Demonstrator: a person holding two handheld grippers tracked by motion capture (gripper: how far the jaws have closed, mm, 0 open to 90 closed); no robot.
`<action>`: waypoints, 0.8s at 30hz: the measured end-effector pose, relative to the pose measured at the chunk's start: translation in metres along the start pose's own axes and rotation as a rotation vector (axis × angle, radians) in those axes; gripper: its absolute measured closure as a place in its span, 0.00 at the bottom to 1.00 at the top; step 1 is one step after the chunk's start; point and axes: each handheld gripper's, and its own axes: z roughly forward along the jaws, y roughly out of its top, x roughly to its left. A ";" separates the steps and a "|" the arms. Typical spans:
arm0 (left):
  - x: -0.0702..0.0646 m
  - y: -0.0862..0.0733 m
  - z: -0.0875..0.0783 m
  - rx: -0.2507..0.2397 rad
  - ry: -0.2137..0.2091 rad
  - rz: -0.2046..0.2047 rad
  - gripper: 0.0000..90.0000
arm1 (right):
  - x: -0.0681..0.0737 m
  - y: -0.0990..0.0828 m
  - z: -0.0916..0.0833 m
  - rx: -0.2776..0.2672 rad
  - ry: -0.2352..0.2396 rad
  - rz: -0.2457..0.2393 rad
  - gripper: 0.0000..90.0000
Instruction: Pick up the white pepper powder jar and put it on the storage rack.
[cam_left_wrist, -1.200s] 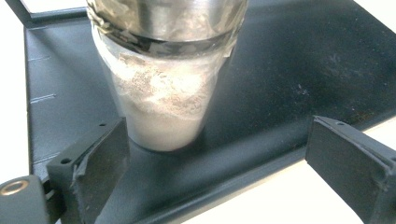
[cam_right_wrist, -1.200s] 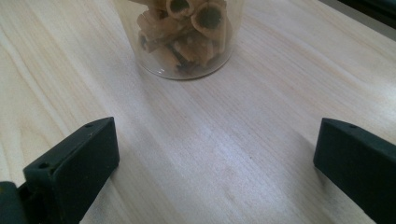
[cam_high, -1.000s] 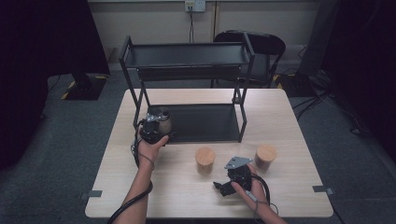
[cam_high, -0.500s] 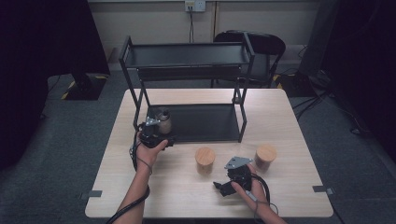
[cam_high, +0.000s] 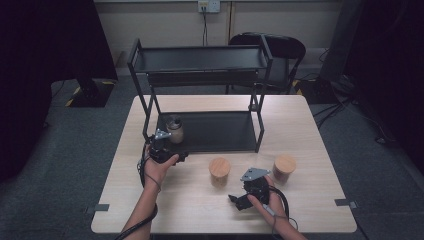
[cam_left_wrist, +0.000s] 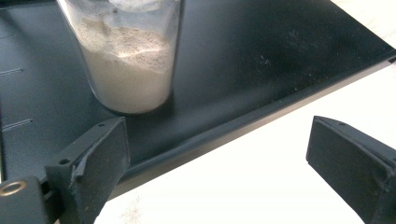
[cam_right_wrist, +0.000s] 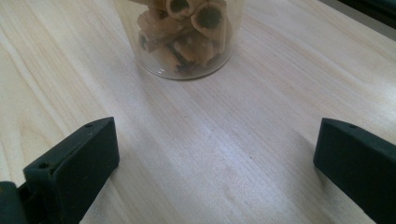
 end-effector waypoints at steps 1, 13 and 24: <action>0.000 0.000 0.000 -0.001 -0.002 0.000 0.06 | 0.000 0.000 0.000 0.000 0.000 0.000 0.00; -0.002 -0.009 -0.005 0.000 -0.034 0.020 0.06 | 0.000 0.000 0.000 0.000 0.000 0.000 0.00; -0.004 -0.018 -0.009 0.000 -0.049 0.026 0.06 | 0.000 0.000 0.000 0.000 0.000 0.000 0.00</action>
